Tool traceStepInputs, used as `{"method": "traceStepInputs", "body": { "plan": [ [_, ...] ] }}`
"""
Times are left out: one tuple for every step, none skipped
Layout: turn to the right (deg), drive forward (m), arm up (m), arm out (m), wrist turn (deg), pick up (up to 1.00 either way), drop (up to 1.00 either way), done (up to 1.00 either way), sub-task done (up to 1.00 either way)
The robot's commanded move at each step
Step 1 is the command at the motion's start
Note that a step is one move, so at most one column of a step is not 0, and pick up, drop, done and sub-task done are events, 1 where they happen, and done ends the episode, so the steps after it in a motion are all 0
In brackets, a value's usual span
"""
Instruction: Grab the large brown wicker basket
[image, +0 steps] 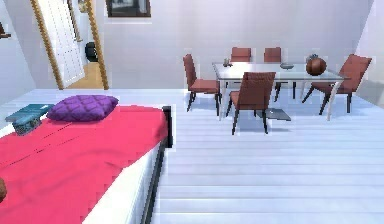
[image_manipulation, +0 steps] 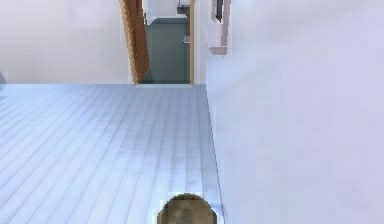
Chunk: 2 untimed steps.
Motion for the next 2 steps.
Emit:
{"method": "traceStepInputs", "body": {
  "plan": [
    [0.0,0.00,0.00,0.00,0.0,1.00,0.00,0.00,0.00],
    [0.0,0.00,0.10,0.00,0.0,0.00,0.00,0.00,0.00]
  ]
}}
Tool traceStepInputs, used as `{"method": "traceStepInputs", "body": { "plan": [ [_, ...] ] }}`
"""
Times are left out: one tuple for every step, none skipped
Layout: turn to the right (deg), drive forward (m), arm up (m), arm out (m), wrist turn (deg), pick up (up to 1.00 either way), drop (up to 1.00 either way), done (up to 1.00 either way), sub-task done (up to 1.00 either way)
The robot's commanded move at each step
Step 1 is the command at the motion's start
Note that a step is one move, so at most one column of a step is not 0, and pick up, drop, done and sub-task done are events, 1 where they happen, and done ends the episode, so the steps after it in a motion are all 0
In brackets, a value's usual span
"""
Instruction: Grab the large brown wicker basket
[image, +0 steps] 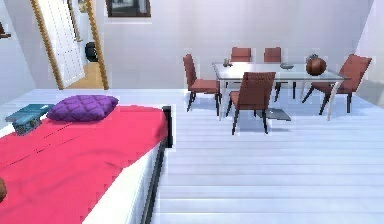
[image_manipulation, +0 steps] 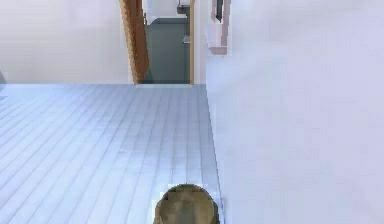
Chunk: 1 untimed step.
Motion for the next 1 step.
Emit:
{"method": "traceStepInputs", "body": {
  "plan": [
    [0.0,0.00,0.00,0.00,0.0,0.00,0.00,1.00,0.00]
  ]
}}
